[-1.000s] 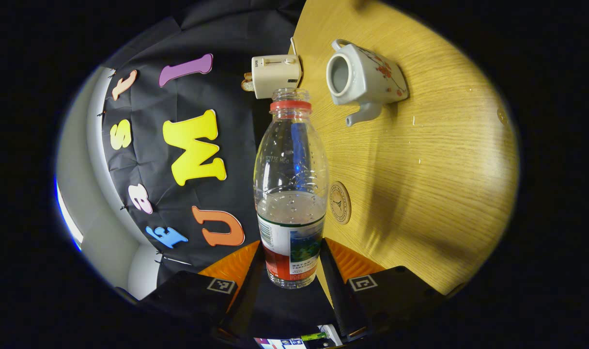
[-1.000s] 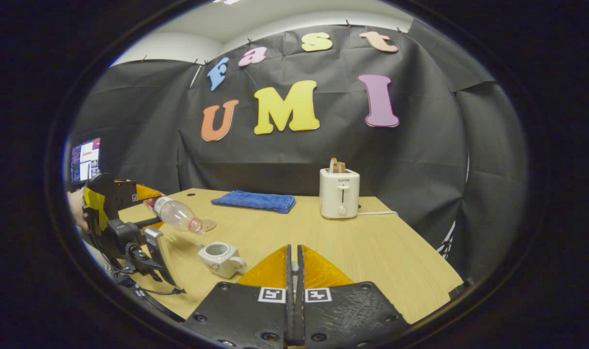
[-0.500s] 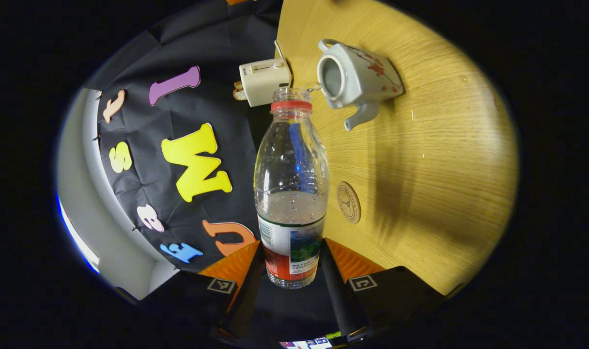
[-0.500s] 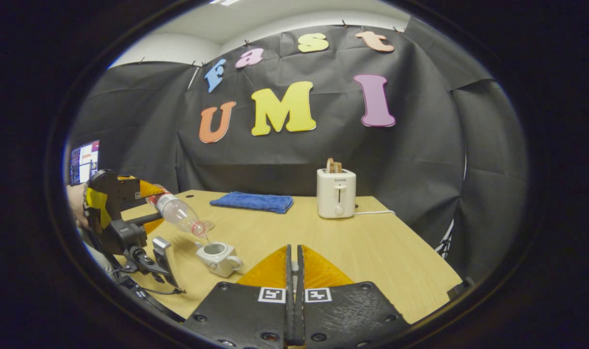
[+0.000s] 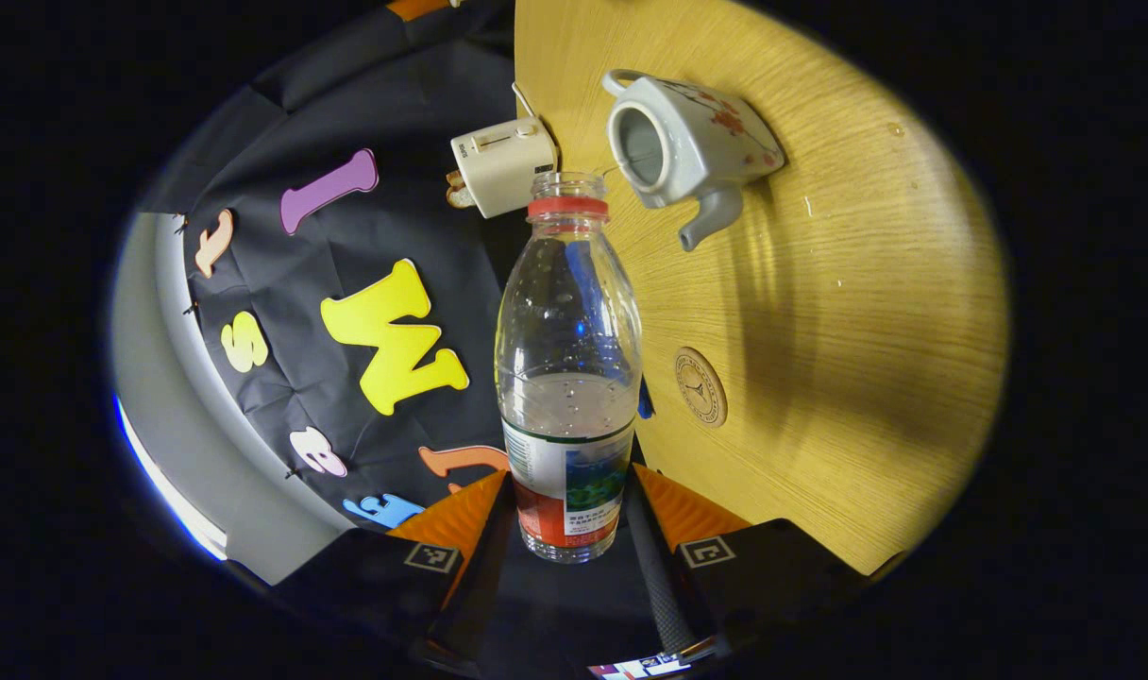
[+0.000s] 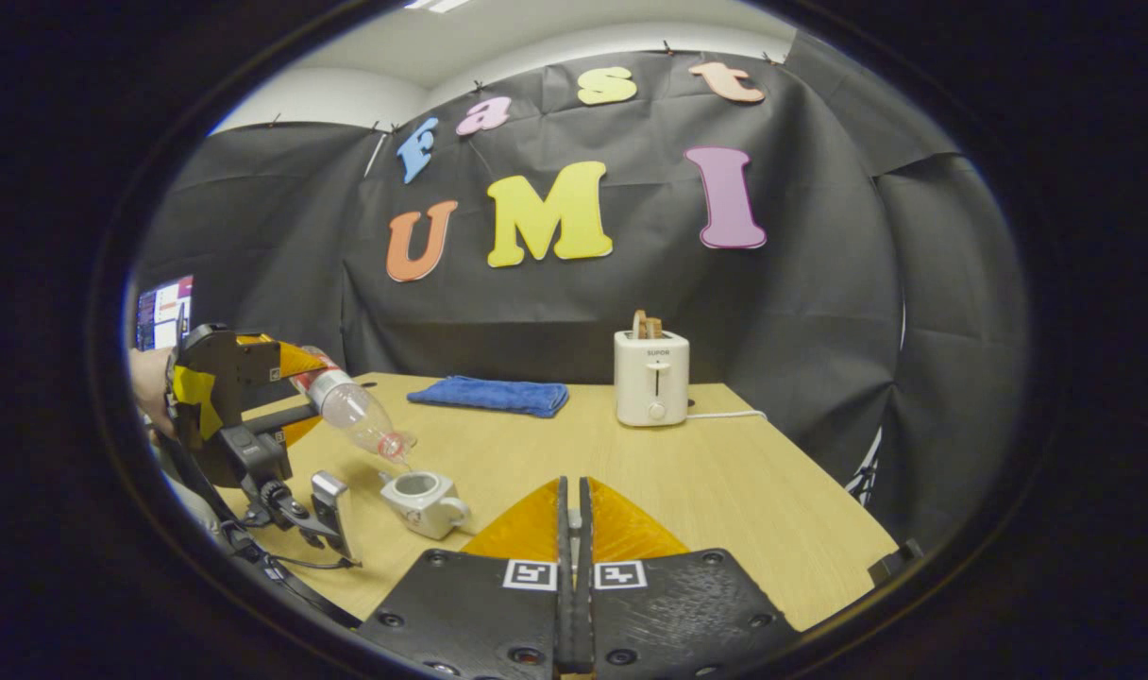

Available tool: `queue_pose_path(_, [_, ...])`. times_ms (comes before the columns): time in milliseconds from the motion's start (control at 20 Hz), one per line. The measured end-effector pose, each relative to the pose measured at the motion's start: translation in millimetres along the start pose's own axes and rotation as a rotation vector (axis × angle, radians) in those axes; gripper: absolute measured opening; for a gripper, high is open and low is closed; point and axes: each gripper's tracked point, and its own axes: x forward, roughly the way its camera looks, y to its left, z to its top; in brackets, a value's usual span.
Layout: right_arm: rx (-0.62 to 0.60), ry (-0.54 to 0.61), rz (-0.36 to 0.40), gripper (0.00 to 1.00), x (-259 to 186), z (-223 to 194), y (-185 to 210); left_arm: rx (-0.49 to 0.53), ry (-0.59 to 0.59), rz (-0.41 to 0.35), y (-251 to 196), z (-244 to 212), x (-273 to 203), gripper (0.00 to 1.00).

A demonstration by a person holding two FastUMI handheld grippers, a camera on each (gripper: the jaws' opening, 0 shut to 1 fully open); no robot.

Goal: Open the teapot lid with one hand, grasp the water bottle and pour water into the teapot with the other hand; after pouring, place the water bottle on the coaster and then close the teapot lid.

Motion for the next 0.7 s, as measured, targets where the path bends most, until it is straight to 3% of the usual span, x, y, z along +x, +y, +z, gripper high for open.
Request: queue_pose_path(700, [0.019,-0.004,0.013,0.0,-3,-1,1,0.082,0.0,0.024,16,1,1,0.7])
